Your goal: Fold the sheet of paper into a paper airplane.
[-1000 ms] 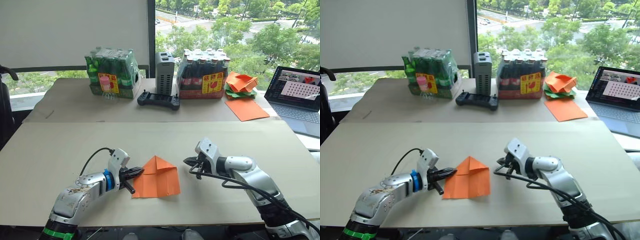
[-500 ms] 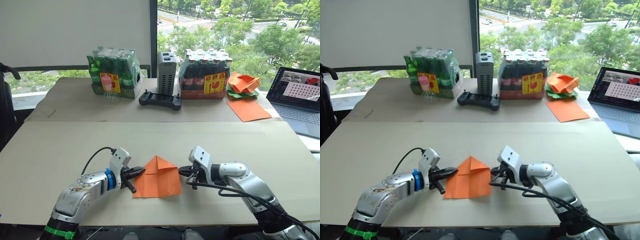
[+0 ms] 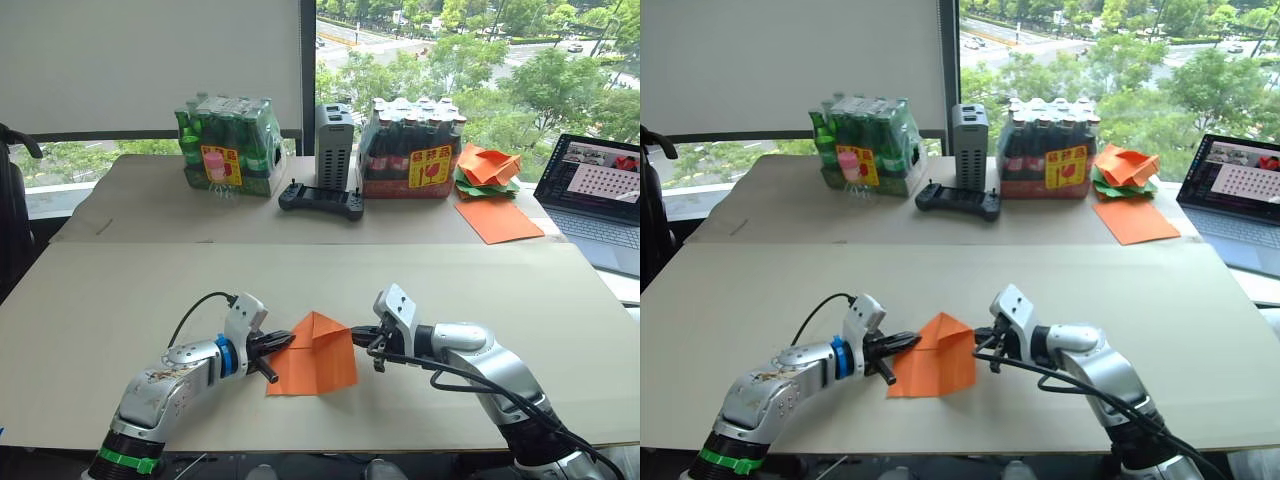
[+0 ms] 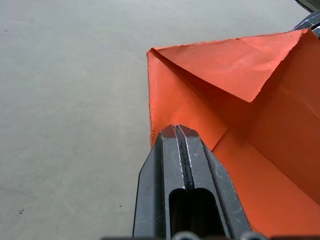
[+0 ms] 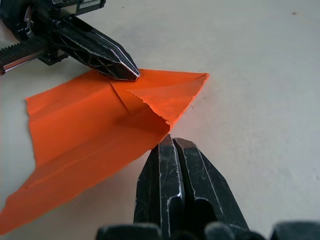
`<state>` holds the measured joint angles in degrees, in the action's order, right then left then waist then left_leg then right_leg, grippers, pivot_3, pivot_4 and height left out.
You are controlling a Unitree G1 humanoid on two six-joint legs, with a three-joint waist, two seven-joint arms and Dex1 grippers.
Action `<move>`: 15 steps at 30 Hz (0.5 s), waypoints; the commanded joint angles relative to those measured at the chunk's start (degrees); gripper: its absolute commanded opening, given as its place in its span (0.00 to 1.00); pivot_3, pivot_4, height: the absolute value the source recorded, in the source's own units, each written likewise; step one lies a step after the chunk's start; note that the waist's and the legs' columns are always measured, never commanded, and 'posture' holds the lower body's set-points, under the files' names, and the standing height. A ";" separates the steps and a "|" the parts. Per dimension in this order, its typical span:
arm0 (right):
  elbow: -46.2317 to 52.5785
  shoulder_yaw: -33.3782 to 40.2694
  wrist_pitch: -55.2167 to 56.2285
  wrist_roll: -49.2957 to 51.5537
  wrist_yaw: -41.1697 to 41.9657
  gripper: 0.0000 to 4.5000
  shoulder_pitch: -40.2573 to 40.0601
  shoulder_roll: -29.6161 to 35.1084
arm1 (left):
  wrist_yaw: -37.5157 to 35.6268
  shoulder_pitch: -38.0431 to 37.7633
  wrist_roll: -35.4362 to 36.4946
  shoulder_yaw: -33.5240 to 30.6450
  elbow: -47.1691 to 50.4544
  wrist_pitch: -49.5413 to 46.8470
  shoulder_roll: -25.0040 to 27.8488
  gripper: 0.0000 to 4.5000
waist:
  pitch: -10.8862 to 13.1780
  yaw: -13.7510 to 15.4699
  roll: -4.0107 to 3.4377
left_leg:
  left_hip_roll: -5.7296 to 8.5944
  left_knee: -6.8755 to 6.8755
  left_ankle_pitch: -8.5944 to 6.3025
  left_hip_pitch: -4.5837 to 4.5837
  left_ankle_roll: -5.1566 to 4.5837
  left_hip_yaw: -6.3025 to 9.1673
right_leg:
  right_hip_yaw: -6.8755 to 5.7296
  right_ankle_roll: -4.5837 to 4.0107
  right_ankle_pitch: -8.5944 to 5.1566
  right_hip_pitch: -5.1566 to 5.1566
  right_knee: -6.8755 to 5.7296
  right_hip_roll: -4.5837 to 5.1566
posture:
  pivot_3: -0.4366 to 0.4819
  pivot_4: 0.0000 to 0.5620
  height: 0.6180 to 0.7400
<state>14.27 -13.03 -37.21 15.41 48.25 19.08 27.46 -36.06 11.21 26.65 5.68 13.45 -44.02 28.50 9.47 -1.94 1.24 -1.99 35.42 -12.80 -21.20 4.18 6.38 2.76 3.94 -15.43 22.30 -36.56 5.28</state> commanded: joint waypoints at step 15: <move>5.23 -1.64 -3.30 3.29 -3.44 0.00 1.18 -5.92 | 0.87 -0.78 -2.20 2.38 -2.60 -1.99 -0.17 0.00 | 0.00 -0.01 0.00 | 0.00 0.00 0.00 0.00 0.00 0.00 | 0.00 0.00 0.00 0.01 -0.01 -0.01 | 0.48 0.27 1.00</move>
<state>17.00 -14.86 -40.56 17.19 45.19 19.24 22.04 -35.79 12.10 26.32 6.31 12.99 -44.06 27.90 9.47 -1.95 1.24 -2.00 35.41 -12.80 -21.20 4.18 6.38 2.76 3.94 -15.43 22.30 -36.57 5.28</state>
